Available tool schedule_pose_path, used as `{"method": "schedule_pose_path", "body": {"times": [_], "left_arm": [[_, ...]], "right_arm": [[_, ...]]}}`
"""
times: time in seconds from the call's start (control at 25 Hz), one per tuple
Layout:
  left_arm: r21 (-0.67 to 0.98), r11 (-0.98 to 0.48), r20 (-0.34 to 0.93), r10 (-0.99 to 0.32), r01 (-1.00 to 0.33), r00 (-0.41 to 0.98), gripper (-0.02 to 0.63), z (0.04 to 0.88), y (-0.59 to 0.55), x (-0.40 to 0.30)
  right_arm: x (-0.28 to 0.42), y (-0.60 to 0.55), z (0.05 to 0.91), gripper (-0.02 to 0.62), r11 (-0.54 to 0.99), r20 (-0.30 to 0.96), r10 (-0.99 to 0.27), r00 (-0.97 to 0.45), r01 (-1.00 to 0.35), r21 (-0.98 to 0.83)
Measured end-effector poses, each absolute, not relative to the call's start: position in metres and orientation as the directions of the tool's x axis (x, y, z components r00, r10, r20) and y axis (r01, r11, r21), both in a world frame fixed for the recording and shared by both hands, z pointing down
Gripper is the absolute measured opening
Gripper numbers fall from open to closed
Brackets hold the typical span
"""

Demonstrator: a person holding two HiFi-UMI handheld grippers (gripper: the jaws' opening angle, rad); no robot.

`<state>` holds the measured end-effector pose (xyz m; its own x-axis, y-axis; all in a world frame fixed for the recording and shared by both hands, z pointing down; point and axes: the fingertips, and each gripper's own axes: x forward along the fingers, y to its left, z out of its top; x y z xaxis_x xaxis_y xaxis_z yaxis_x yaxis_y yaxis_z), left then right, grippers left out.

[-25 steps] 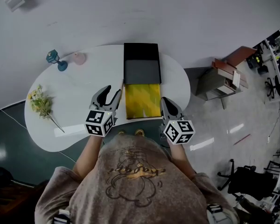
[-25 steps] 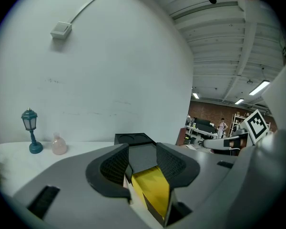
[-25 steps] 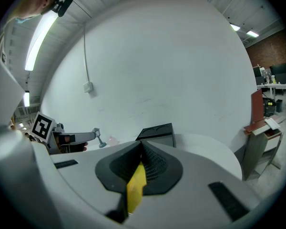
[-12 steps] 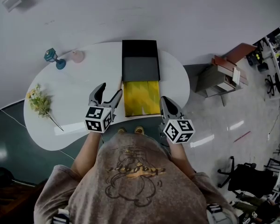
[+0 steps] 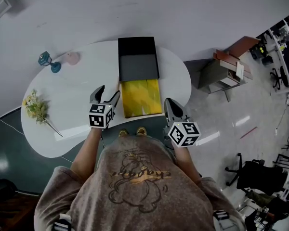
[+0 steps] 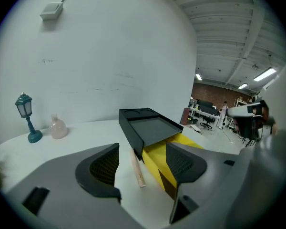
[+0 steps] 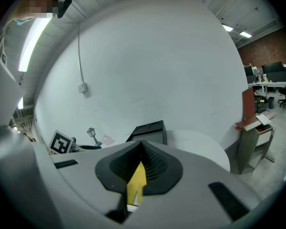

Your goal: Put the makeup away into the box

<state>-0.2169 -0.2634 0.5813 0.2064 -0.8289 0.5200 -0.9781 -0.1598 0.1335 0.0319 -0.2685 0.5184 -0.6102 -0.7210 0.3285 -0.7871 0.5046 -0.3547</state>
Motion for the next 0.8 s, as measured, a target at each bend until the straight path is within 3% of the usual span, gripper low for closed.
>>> {"method": "schedule_pose_path", "body": {"times": [0.8], "left_arm": [[0.065,-0.157,0.697,-0.700,-0.985,0.157,0.304,0.670,-0.279,-0.219]], "right_arm": [[0.075,-0.249,0.526,0.003,0.417,0.359,-0.771,-0.526,-0.843,-0.339]]}}
